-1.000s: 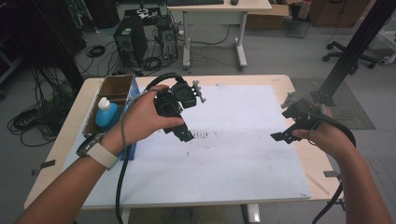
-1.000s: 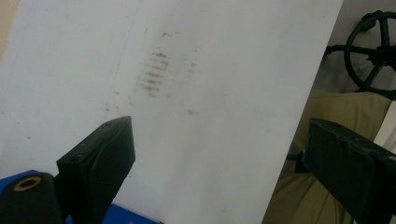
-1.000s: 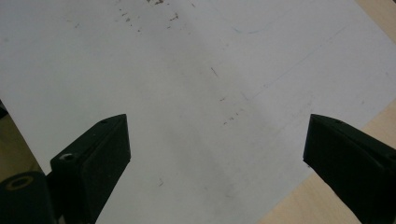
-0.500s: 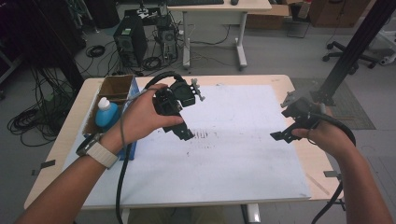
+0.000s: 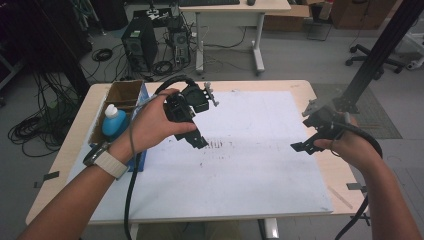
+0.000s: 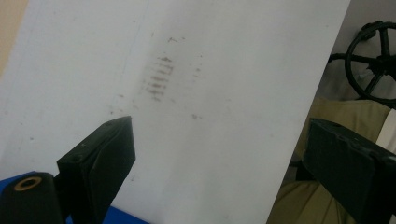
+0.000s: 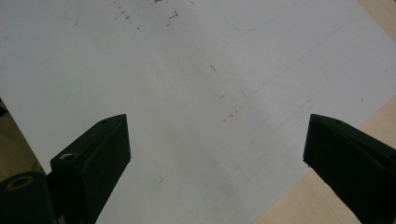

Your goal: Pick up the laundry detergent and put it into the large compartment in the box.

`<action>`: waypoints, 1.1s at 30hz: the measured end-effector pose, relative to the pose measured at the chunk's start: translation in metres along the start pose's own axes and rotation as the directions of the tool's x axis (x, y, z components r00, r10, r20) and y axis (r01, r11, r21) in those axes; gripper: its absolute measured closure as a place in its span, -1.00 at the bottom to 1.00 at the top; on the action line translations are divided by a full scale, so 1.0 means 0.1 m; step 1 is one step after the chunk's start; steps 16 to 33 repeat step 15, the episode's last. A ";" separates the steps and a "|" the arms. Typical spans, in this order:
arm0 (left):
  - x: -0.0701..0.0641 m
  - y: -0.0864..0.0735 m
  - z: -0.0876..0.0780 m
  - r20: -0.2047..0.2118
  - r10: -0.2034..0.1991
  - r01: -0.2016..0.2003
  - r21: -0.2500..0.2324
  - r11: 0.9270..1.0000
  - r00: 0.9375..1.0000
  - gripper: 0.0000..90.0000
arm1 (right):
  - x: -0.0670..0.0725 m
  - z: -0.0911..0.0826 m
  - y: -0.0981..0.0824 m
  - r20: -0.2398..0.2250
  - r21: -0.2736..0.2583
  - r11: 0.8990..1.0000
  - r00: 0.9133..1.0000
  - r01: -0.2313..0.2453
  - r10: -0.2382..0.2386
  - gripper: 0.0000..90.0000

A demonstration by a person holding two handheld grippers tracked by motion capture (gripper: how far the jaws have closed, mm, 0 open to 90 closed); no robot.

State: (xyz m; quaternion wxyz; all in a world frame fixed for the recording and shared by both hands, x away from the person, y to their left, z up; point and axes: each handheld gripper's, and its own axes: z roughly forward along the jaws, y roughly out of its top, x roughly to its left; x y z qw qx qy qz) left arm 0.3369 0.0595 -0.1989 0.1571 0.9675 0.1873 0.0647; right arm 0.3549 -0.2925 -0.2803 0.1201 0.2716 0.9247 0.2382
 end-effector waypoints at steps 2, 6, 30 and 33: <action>-0.01 0.00 0.00 0.000 0.001 -0.001 -0.001 1.000 1.000 -0.78 | 0.00 0.00 0.00 0.001 -0.001 1.000 1.000 0.000 0.000 -0.83; -0.01 0.00 0.00 0.000 0.004 -0.004 0.003 1.000 1.000 -0.78 | 0.01 -0.01 0.00 0.001 -0.004 1.000 1.000 0.002 -0.002 -0.83; -0.02 -0.01 -0.01 -0.003 0.000 0.000 0.000 1.000 1.000 -0.78 | 0.01 -0.01 0.00 0.002 -0.006 1.000 1.000 0.004 -0.004 -0.83; -0.02 -0.01 -0.01 -0.003 0.000 0.000 0.000 1.000 1.000 -0.78 | 0.01 -0.01 0.00 0.002 -0.006 1.000 1.000 0.004 -0.004 -0.83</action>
